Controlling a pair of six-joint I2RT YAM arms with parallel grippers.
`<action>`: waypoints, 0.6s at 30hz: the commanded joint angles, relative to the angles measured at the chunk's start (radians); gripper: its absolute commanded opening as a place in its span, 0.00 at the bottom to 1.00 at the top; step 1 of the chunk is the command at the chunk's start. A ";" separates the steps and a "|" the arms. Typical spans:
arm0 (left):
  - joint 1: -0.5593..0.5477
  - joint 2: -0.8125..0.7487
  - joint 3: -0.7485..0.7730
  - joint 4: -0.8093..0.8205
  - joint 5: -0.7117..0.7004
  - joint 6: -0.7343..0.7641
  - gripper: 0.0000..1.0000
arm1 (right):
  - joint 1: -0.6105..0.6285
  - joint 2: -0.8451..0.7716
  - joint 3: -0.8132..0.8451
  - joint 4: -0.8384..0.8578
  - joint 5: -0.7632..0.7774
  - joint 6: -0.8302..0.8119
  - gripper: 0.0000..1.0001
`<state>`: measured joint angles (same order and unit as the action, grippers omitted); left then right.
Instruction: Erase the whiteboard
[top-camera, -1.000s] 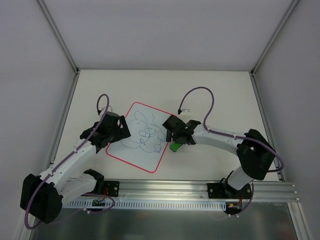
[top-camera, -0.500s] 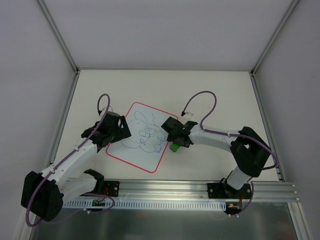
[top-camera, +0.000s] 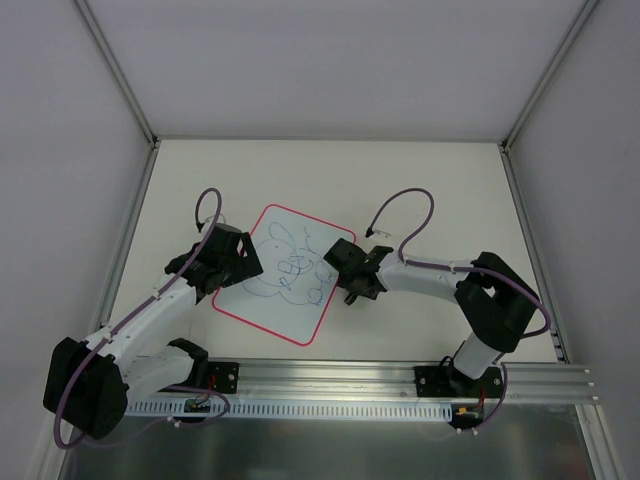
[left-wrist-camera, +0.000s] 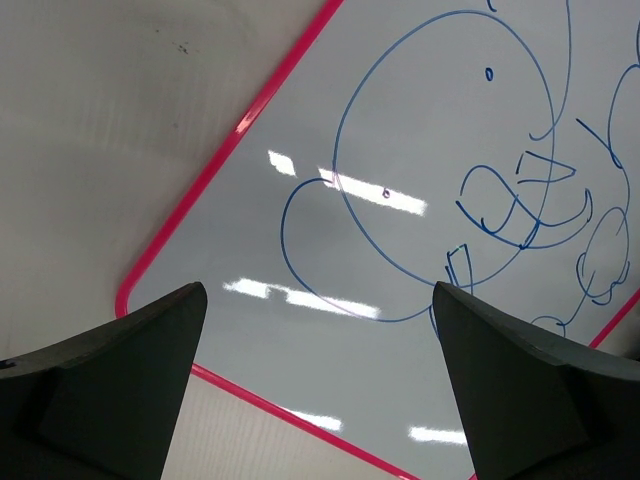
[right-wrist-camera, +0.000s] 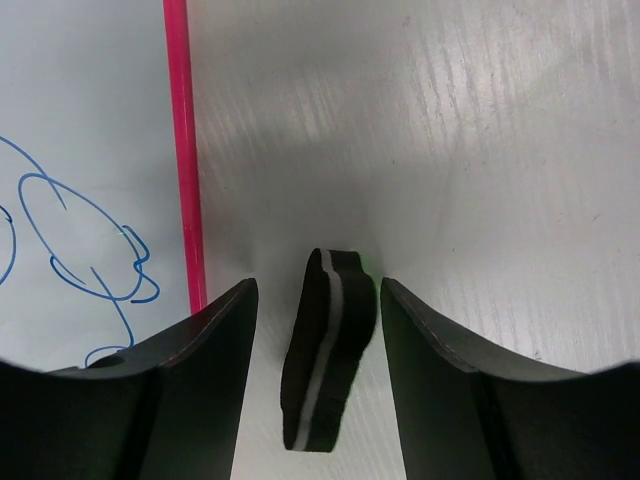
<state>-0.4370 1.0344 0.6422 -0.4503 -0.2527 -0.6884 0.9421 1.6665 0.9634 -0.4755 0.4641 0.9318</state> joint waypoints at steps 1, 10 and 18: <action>0.004 0.012 -0.007 0.013 0.001 -0.017 0.98 | 0.001 -0.016 -0.005 0.003 0.045 0.019 0.56; 0.004 0.024 -0.004 0.019 0.018 -0.016 0.98 | -0.011 -0.065 0.017 -0.023 0.029 -0.114 0.57; 0.004 0.027 -0.004 0.024 0.035 -0.011 0.98 | 0.007 0.035 0.144 -0.026 -0.041 -0.215 0.57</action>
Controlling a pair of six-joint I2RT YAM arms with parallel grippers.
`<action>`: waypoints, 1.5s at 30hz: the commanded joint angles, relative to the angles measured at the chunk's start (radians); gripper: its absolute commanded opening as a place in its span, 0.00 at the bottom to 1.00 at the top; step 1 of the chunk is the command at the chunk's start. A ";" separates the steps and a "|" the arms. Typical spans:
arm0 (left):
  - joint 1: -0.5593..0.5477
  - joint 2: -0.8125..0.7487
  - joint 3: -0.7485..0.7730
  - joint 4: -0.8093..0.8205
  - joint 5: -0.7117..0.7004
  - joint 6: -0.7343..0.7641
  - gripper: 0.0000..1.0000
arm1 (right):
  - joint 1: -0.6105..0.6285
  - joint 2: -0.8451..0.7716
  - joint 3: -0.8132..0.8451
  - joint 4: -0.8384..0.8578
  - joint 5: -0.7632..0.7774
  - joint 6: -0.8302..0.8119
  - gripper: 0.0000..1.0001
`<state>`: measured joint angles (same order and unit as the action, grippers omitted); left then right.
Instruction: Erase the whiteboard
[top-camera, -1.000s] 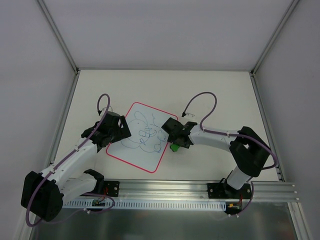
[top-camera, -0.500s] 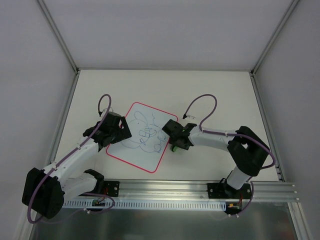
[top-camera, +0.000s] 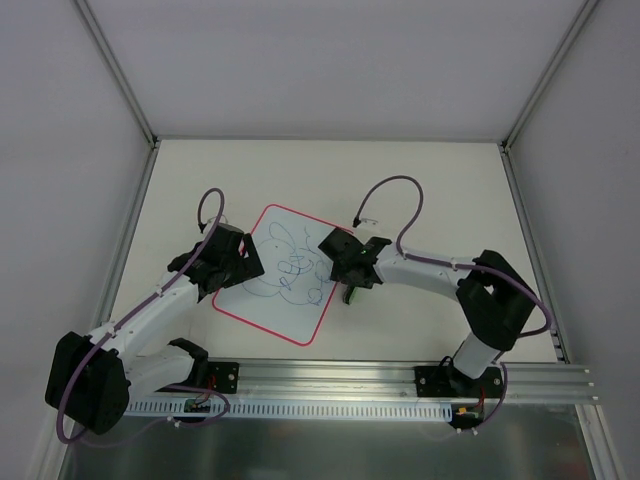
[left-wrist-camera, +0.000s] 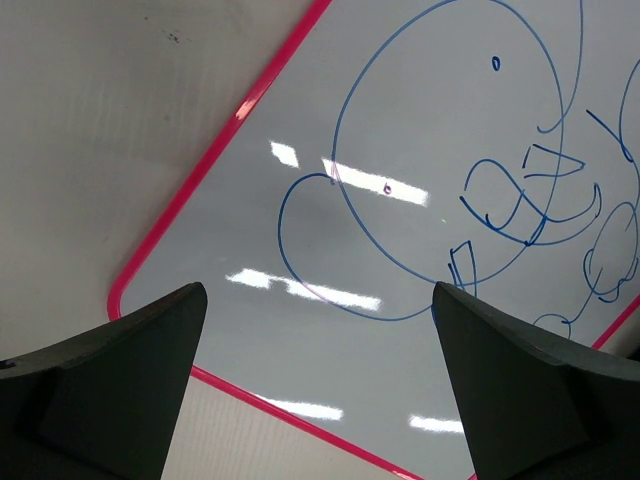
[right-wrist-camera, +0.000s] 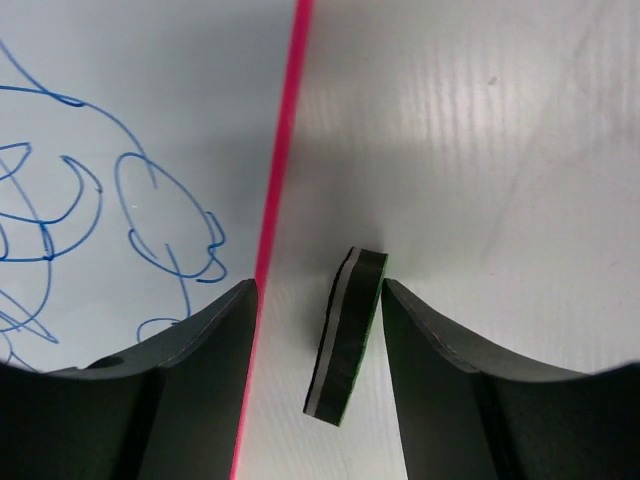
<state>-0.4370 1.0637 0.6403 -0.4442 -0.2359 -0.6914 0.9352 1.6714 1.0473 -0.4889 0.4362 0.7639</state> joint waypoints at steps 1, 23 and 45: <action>0.003 -0.004 -0.004 0.018 0.020 -0.008 0.98 | 0.019 0.043 0.092 -0.034 -0.007 -0.054 0.57; 0.004 0.007 -0.001 0.021 0.032 -0.005 0.99 | 0.034 0.064 0.065 -0.077 -0.004 0.017 0.54; 0.004 0.044 -0.013 0.038 0.047 -0.013 0.99 | -0.001 -0.019 -0.063 0.064 -0.021 0.008 0.36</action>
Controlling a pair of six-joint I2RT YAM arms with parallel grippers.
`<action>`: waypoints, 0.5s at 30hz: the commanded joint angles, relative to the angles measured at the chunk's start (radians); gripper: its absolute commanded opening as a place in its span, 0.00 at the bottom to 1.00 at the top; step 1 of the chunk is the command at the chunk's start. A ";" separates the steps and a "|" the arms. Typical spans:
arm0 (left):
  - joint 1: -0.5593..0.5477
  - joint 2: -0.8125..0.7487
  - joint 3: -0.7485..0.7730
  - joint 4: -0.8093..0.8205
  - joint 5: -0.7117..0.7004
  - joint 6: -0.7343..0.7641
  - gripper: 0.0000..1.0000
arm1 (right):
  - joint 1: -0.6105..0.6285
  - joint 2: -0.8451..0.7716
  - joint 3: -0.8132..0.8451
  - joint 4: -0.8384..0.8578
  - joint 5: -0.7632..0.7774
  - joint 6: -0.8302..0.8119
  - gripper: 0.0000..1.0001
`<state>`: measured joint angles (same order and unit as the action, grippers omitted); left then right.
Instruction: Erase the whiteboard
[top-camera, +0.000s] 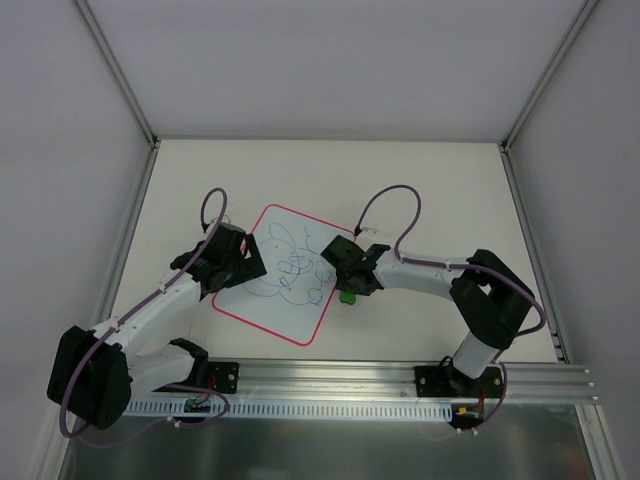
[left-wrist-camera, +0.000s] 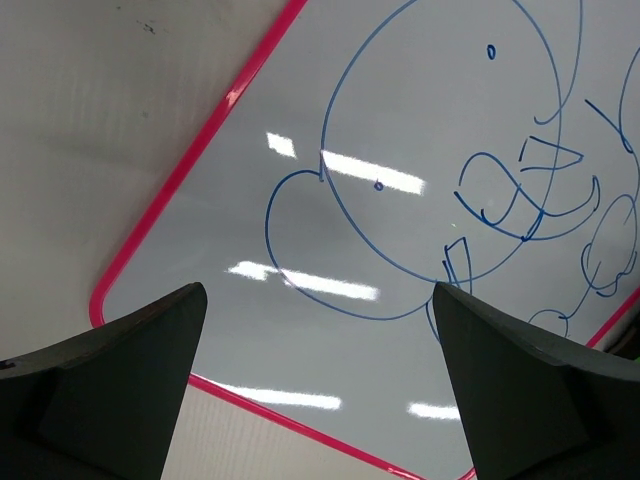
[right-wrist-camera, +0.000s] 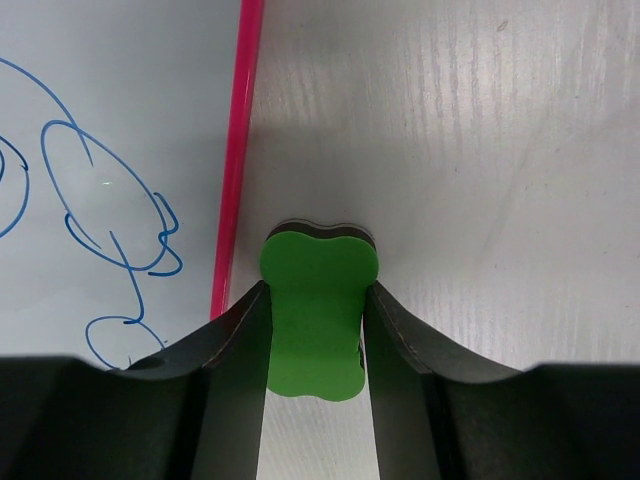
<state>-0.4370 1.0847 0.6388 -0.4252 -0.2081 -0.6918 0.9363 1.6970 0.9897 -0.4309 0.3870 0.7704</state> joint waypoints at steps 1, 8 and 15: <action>0.003 0.035 -0.010 0.022 0.022 -0.012 0.99 | -0.002 -0.048 -0.008 0.003 0.033 -0.002 0.31; -0.022 0.196 0.013 0.095 0.070 -0.012 0.95 | -0.004 -0.095 -0.016 0.003 0.055 -0.066 0.22; -0.025 0.313 0.097 0.128 -0.030 0.034 0.94 | -0.004 -0.131 -0.013 0.004 0.032 -0.187 0.21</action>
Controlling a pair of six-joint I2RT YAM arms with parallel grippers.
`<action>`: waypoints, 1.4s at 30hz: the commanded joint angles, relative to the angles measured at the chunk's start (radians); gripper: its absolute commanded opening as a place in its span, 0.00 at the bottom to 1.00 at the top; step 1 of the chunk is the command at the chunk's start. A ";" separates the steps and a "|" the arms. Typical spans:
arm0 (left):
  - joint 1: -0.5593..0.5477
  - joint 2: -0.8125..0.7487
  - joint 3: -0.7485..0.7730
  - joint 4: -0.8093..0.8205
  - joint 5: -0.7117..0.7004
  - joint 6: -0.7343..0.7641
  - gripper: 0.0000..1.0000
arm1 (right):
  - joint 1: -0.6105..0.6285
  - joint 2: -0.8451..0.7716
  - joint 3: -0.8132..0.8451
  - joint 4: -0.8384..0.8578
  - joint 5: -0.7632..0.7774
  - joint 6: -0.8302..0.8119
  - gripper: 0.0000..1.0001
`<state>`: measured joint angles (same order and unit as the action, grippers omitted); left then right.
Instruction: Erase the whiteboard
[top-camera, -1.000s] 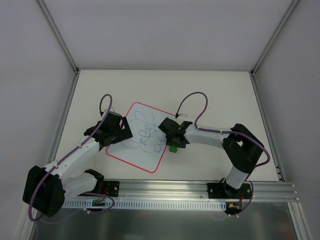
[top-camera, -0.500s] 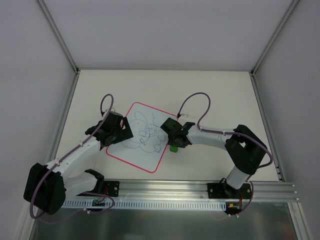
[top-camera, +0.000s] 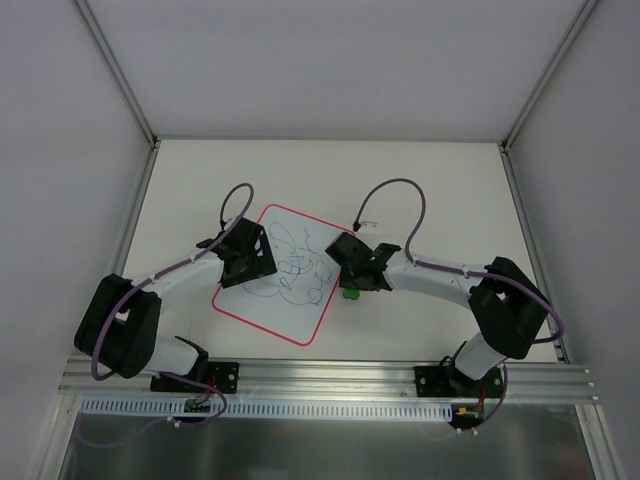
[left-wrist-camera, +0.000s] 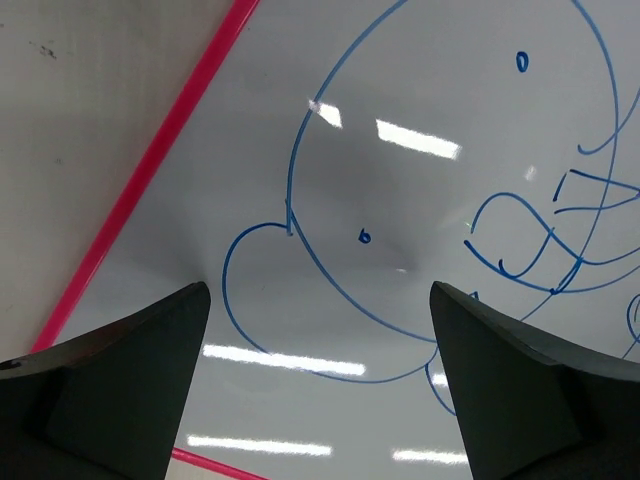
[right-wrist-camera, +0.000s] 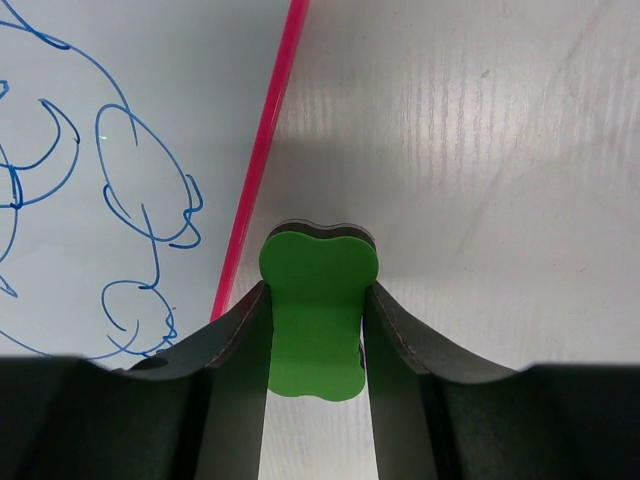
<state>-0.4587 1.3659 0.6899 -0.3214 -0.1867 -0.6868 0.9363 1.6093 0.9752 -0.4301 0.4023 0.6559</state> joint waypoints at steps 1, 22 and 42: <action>0.002 0.039 0.060 0.024 -0.077 0.035 0.94 | -0.002 -0.046 0.002 0.004 0.013 -0.102 0.20; 0.184 0.295 0.244 0.021 -0.024 0.119 0.58 | -0.001 -0.092 0.007 0.017 -0.066 -0.265 0.21; -0.011 0.246 0.214 0.031 0.216 -0.023 0.27 | -0.002 -0.124 0.033 0.025 -0.114 -0.381 0.22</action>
<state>-0.4576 1.6470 0.9154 -0.2726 -0.0280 -0.6727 0.9363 1.5234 0.9752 -0.4149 0.3000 0.3222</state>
